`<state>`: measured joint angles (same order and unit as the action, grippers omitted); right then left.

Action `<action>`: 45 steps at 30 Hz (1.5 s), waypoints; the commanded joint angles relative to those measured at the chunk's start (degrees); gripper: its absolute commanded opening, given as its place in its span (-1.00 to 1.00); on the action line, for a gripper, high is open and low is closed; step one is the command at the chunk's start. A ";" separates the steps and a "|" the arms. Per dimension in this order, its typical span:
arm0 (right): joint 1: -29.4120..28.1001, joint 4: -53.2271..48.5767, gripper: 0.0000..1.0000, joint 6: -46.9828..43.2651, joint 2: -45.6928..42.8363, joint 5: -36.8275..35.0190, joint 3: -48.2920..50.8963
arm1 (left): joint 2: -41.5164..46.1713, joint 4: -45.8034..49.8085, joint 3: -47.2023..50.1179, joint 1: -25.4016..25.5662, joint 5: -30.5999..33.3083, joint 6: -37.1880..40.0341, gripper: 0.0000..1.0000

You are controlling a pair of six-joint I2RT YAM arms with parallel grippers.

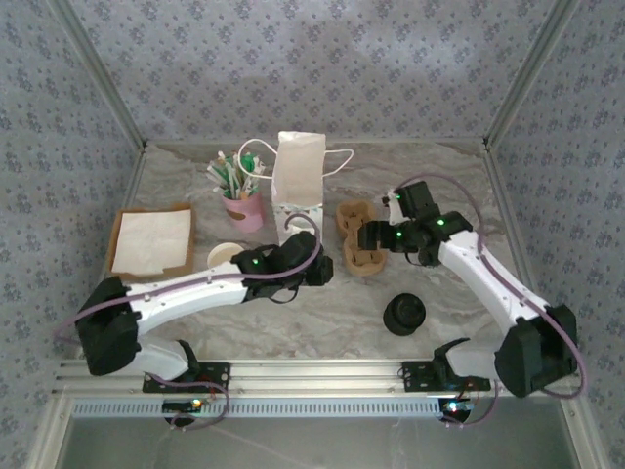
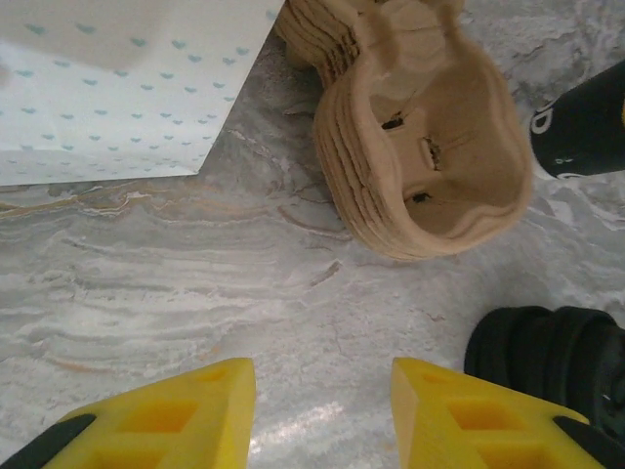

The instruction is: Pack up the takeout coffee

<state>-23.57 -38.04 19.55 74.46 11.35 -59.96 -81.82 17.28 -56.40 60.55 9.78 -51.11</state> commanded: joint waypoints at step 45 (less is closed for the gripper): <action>-7.31 -10.63 0.28 -4.43 25.83 -19.14 -17.67 | 10.72 -16.22 14.30 4.13 7.71 0.79 -0.32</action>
<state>-30.52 -45.43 14.94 99.57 -5.87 -76.77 -72.03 0.21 -42.13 64.51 16.34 -50.24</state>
